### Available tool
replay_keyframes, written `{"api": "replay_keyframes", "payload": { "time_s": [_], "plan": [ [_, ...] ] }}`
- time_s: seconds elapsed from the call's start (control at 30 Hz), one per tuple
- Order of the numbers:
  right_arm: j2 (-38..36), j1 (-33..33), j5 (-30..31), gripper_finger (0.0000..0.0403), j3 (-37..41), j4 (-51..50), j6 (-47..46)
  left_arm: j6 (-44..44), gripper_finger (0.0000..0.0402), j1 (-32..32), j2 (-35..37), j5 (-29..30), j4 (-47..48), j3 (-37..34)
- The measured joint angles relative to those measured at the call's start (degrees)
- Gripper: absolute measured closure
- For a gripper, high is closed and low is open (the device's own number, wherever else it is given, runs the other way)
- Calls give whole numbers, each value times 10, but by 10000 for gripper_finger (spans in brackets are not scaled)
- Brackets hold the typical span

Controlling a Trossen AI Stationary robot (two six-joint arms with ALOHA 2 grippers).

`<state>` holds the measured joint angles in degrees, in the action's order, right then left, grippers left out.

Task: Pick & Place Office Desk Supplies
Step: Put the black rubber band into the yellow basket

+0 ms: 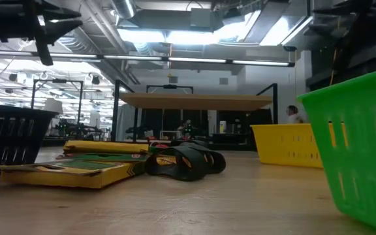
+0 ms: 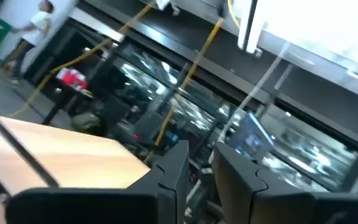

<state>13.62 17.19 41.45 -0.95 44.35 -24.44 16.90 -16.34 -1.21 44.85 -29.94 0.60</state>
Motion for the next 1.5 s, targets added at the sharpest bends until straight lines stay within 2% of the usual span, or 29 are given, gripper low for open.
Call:
{"api": "replay_keyframes", "payload": {
  "time_s": [0.2, 0.27, 0.37, 0.47, 0.53, 0.67, 0.77, 0.83, 0.93, 1.03, 1.13, 1.2, 1.3, 1.43, 1.5],
  "plan": [
    [119, -15, 15, 259, -28, 1, -154, 33, 329, 0, 0, 61, -46, 0],
    [162, -24, 16, 259, -56, 2, -174, 32, 329, 0, 0, 70, -53, 0],
    [220, -37, -7, 259, -104, 2, -156, 35, 329, 0, 0, 71, -59, 0],
    [268, -49, -21, 259, -150, 1, -125, 48, 329, 0, 0, 45, -62, 0],
    [295, -58, 3, 259, -178, 1, -94, 77, 329, 0, 0, 31, -59, 0],
    [337, -86, 42, 259, -233, 1, -30, 123, 329, 0, 0, 61, -64, 0],
    [362, -108, -25, 259, -276, -16, -36, 144, 329, 0, 0, 70, -64, 6],
    [383, -123, -67, 259, -319, -55, -52, 159, 329, 0, 0, 48, -62, 11],
    [425, -134, -100, 259, -405, -173, -62, 170, 329, 0, -1, 4, -62, 24],
    [483, -134, -102, 259, -517, -396, -57, 149, 329, 0, -25, -10, -41, 63],
    [549, -134, -84, 259, -632, -598, -63, 95, 329, -1, -74, -24, 33, 144],
    [588, -134, -76, 259, -692, -674, -66, 65, 328, -1, -119, -24, 127, 218],
    [634, -134, -81, 259, -755, -728, -66, 45, 328, -1, -198, -5, 315, 336],
    [673, -133, -140, 259, -787, -771, -86, 83, 328, 0, -308, 17, 589, 476],
    [685, -132, -170, 259, -787, -793, -116, 106, 328, 0, -355, 12, 683, 522]
  ]
}}
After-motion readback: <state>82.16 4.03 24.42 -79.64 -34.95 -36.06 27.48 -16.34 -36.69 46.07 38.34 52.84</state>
